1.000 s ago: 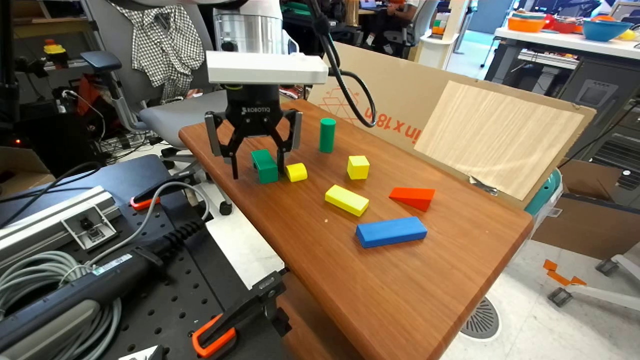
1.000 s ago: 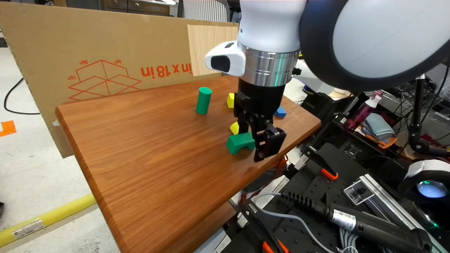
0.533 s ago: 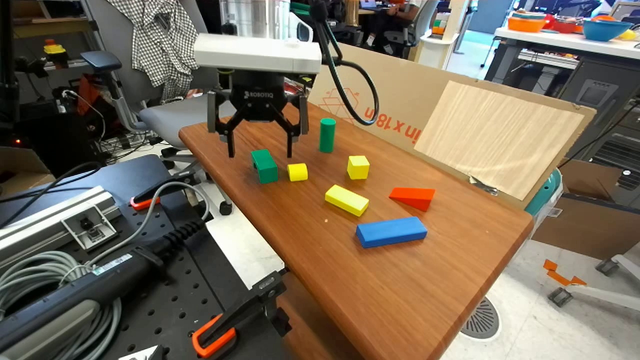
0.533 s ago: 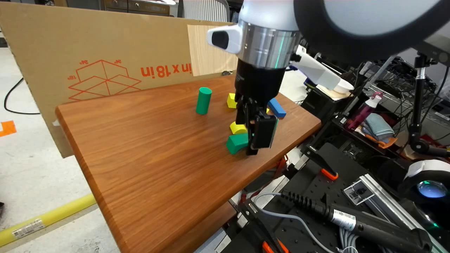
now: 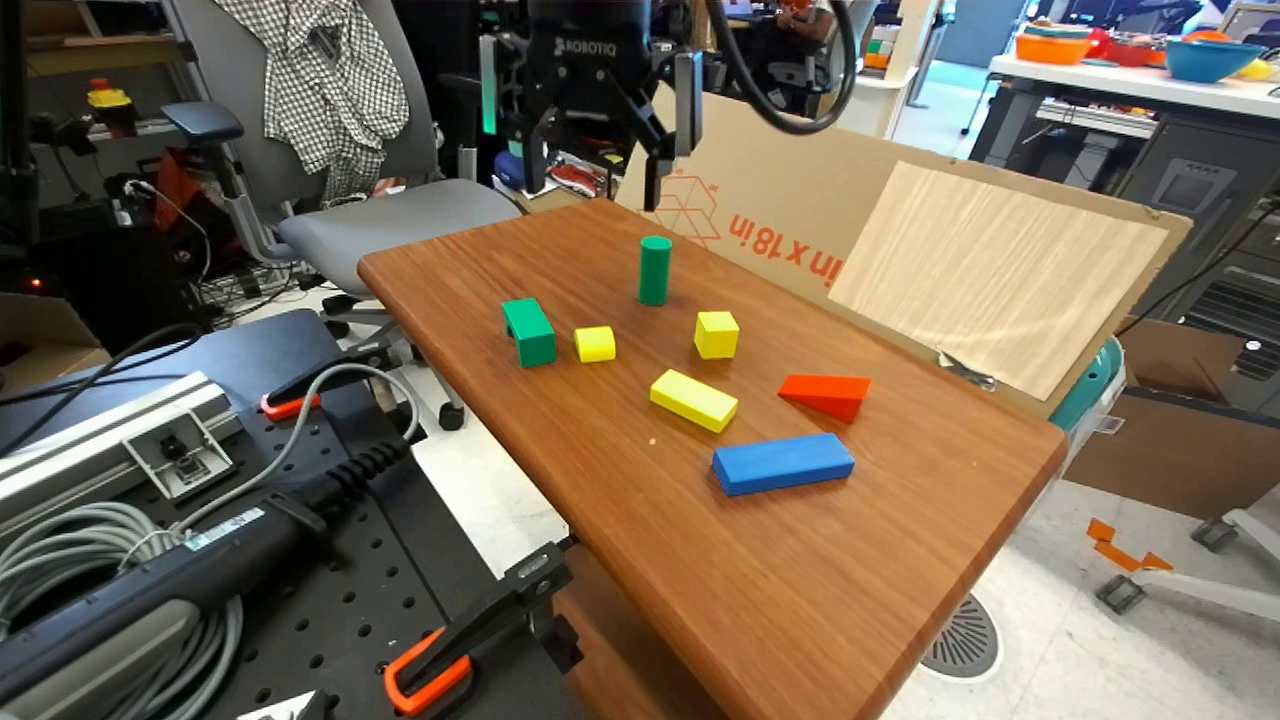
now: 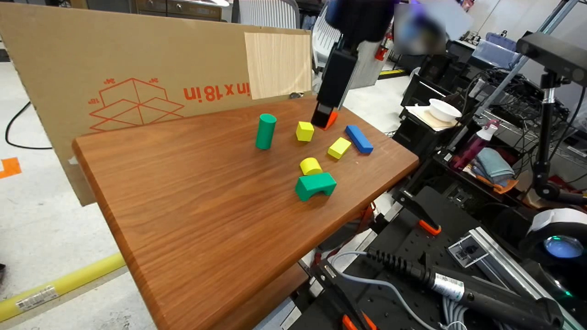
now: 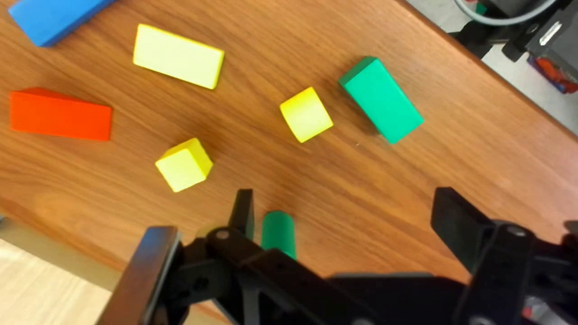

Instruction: Move the green rectangular block towards you

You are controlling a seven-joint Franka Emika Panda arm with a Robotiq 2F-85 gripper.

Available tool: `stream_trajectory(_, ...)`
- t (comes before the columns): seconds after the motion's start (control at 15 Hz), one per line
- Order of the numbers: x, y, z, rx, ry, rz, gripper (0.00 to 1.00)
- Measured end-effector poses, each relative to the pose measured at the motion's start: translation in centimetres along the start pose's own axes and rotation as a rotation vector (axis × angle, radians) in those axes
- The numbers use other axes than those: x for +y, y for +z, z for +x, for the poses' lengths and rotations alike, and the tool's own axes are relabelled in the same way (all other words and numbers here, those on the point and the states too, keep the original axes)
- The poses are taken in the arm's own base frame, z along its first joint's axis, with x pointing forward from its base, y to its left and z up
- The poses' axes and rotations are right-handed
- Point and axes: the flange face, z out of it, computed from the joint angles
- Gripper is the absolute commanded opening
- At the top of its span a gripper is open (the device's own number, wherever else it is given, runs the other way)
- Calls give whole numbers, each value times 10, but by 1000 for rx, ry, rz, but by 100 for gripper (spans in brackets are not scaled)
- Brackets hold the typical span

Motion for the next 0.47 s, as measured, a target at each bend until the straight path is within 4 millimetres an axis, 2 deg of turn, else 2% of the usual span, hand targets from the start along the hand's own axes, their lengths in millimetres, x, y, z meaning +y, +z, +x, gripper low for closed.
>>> stream_trajectory(0.27, 32, -35, -17, 23, 225, -25, 100)
stream_trajectory(0.47, 39, -45, -24, 23, 290, -27, 100)
